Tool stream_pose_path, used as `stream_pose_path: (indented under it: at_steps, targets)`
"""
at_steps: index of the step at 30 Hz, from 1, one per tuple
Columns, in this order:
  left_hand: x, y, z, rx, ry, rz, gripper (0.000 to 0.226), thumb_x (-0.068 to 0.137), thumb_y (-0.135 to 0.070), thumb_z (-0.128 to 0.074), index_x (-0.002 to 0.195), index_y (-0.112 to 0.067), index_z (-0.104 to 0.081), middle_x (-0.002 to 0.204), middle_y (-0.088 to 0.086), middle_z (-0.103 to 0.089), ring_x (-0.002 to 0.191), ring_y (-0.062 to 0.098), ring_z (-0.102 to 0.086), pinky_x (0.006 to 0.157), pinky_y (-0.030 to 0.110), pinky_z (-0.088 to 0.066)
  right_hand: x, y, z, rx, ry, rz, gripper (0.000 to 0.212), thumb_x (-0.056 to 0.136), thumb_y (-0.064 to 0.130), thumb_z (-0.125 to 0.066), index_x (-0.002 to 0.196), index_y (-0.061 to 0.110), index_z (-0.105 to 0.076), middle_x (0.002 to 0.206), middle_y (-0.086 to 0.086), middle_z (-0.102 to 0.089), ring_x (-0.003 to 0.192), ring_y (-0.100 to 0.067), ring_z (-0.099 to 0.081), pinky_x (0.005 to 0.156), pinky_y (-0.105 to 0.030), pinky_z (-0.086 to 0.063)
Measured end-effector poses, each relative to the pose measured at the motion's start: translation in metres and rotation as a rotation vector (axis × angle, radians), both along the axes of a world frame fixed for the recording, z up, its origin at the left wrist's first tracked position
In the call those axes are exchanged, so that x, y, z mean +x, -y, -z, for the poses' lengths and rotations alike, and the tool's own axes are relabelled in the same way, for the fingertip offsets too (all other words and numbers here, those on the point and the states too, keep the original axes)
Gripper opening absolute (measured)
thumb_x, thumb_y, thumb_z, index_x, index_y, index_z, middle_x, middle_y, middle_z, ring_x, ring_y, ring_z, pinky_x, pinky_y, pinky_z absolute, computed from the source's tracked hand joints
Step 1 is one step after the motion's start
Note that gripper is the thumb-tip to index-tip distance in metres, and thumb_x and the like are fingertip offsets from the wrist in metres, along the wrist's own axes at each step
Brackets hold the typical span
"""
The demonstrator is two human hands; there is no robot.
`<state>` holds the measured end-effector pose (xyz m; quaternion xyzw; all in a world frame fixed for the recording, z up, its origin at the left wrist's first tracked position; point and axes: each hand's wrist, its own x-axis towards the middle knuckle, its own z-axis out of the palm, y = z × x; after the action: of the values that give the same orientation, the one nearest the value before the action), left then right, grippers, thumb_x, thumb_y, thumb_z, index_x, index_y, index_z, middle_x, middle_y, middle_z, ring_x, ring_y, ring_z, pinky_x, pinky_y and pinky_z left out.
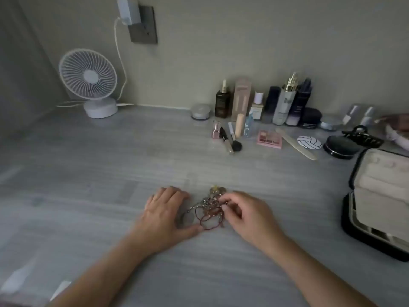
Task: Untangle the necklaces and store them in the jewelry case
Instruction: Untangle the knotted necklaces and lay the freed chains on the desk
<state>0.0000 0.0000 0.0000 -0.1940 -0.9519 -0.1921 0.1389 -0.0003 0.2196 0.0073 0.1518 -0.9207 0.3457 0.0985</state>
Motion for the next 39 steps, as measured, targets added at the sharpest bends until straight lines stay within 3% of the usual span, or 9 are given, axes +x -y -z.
stream_pose_path:
  at_steps: [2,5,8,12,19,24,27,32,39]
  targets:
    - [0.003,0.000,0.001,0.002,-0.011,0.031,0.074,0.065,-0.078,-0.047,0.108,-0.019,-0.059,0.101,-0.004,-0.056,0.096,0.018,-0.052,0.084,0.033,-0.045,0.002,-0.001,-0.001,-0.022,-0.003,0.020,0.016,0.083,0.027,-0.057,0.096,0.026,-0.065,0.073,0.014,-0.060,0.059,0.007,-0.051,0.057,-0.006,-0.034]
    - [0.003,0.000,-0.001,0.008,-0.028,0.016,0.064,0.065,-0.069,-0.048,0.098,-0.017,-0.061,0.096,-0.003,-0.056,0.092,0.019,-0.051,0.083,0.032,-0.045,0.005,-0.002,-0.001,-0.037,-0.037,0.022,0.015,0.084,0.020,-0.059,0.098,0.022,-0.065,0.072,0.009,-0.061,0.055,-0.001,-0.047,0.063,-0.025,-0.043]
    - [0.007,-0.002,0.000,0.019,-0.057,0.005,0.048,0.068,-0.056,-0.043,0.088,-0.015,-0.059,0.089,0.000,-0.055,0.088,0.022,-0.051,0.083,0.033,-0.045,0.015,-0.001,-0.001,-0.031,-0.085,0.028,0.018,0.085,0.016,-0.057,0.101,0.017,-0.065,0.076,0.003,-0.062,0.063,-0.012,-0.049,0.068,-0.029,-0.045]
    - [0.009,-0.004,-0.004,-0.016,-0.037,-0.008,0.047,0.068,-0.050,-0.033,0.082,-0.011,-0.055,0.084,0.003,-0.052,0.085,0.025,-0.048,0.080,0.033,-0.042,0.019,0.002,-0.004,0.020,-0.102,0.064,0.020,0.088,0.017,-0.052,0.105,0.017,-0.063,0.088,-0.002,-0.067,0.072,-0.017,-0.057,0.072,-0.032,-0.049]
    - [0.010,-0.001,-0.003,0.021,0.043,0.008,0.051,0.071,-0.053,-0.027,0.082,-0.009,-0.051,0.082,0.000,-0.049,0.083,0.023,-0.047,0.078,0.035,-0.042,0.023,0.006,-0.007,0.103,-0.105,0.118,0.022,0.089,0.020,-0.049,0.107,0.020,-0.061,0.093,0.000,-0.067,0.070,-0.011,-0.050,0.064,-0.025,-0.040]
    - [0.009,0.001,-0.002,0.028,0.070,0.028,0.050,0.076,-0.052,-0.028,0.082,-0.009,-0.054,0.081,0.003,-0.053,0.081,0.023,-0.047,0.076,0.030,-0.038,0.023,0.007,-0.008,0.094,-0.094,0.142,0.021,0.089,0.019,-0.050,0.107,0.019,-0.062,0.097,0.001,-0.070,0.081,-0.021,-0.062,0.069,-0.029,-0.045]
    - [0.010,0.001,-0.002,0.039,0.076,0.055,0.039,0.081,-0.048,-0.032,0.081,-0.014,-0.052,0.079,-0.003,-0.047,0.079,0.018,-0.042,0.074,0.027,-0.034,0.023,0.009,-0.007,0.123,-0.101,0.142,0.021,0.089,0.021,-0.050,0.107,0.021,-0.062,0.094,0.003,-0.069,0.073,-0.014,-0.058,0.068,-0.028,-0.046]
    - [0.011,0.002,-0.003,0.045,0.059,0.088,0.050,0.076,-0.054,-0.023,0.080,-0.013,-0.052,0.077,-0.003,-0.046,0.077,0.017,-0.040,0.076,0.031,-0.038,0.024,0.010,-0.007,0.145,-0.120,0.148,0.021,0.089,0.022,-0.051,0.107,0.022,-0.062,0.084,0.008,-0.064,0.061,-0.007,-0.049,0.062,-0.024,-0.042]
    - [0.014,0.003,-0.006,0.114,0.075,0.105,0.047,0.080,-0.047,-0.032,0.077,-0.008,-0.056,0.072,-0.001,-0.048,0.075,0.019,-0.043,0.071,0.028,-0.034,0.026,0.010,-0.007,0.166,-0.150,0.127,0.021,0.089,0.023,-0.052,0.107,0.024,-0.062,0.077,0.013,-0.058,0.056,0.002,-0.045,0.059,-0.024,-0.038]
